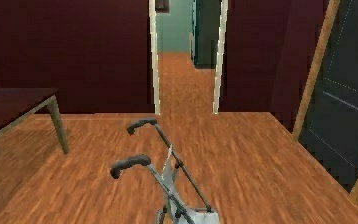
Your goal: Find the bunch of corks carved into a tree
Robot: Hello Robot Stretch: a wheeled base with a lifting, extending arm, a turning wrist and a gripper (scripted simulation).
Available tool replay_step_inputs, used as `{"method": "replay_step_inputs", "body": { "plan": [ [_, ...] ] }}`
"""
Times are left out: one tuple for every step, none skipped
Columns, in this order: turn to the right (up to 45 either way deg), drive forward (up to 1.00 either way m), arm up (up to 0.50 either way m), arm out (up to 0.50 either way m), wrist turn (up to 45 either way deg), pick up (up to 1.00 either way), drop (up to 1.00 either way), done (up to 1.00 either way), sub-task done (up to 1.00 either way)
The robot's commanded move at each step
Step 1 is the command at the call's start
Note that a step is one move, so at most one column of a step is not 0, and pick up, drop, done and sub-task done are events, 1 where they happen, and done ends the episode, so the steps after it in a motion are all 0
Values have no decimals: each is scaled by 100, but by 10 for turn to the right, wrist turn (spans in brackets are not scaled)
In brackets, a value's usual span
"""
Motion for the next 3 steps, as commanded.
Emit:
{"method": "replay_step_inputs", "body": {
  "plan": [
    [-450,0,0,0,0,0,0,0,0],
    [-420,0,0,0,0,0,0,0,0],
    [0,45,0,0,0,0,0,0,0]
  ]
}}
